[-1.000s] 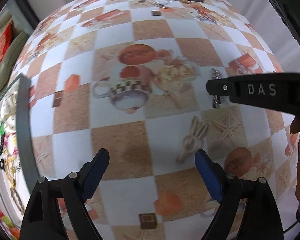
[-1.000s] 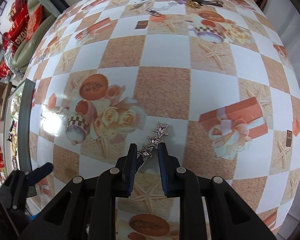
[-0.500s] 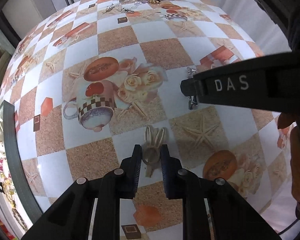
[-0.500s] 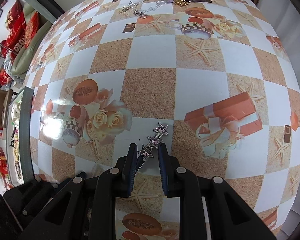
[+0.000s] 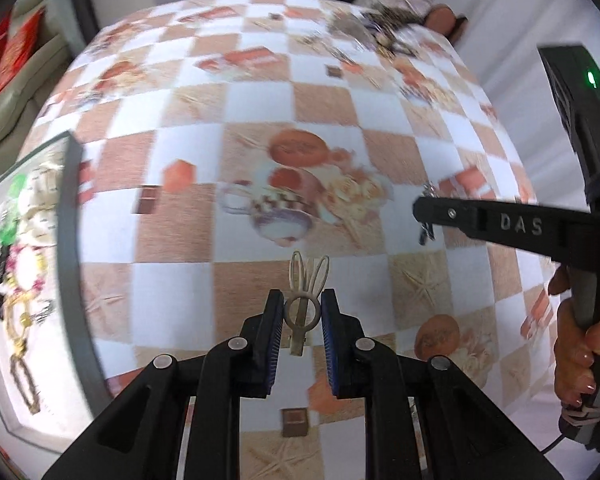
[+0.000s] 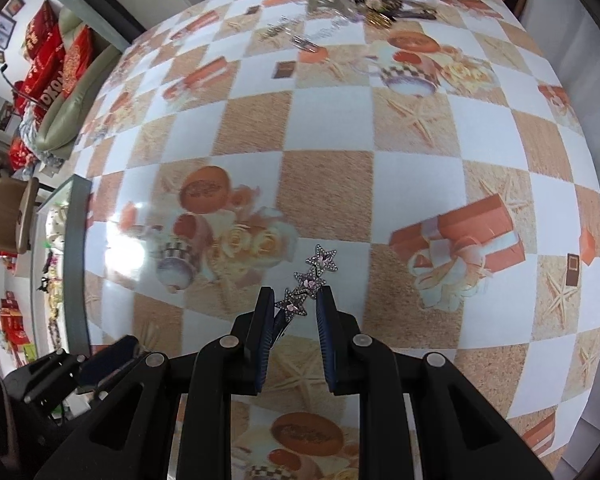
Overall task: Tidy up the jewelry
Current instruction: 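Carry star clip and bunny clip over the white tray with both tools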
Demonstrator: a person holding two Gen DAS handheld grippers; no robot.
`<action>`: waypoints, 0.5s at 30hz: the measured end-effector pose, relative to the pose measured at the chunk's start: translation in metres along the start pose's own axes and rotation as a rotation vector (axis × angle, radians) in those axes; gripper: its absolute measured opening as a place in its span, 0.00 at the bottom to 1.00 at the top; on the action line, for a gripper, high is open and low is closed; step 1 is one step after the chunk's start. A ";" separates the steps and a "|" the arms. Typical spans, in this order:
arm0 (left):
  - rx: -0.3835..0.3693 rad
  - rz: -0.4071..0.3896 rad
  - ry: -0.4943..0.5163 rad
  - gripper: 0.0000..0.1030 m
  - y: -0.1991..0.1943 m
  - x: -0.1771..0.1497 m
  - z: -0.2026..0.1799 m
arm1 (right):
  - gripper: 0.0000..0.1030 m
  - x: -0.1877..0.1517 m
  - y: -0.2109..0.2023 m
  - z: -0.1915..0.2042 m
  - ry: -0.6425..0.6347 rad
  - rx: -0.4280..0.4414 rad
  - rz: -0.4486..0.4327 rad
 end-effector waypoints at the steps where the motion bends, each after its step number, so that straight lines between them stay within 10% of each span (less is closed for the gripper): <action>1: 0.008 -0.010 -0.016 0.23 -0.005 0.000 0.008 | 0.22 0.001 -0.002 0.005 -0.008 0.006 -0.002; 15: 0.114 -0.049 -0.235 0.23 -0.038 -0.022 0.114 | 0.22 0.009 0.010 0.112 -0.176 0.109 0.024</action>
Point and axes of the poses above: each gripper's, at about its wrist camera, not at the fingertips, and y roughly the way its jaws point, z to its left, x to its top, the point moved 5 cm from there along y, roughly the way its jaws point, and after that the axes turned 12 degrees about x, right-handed, at the moved point
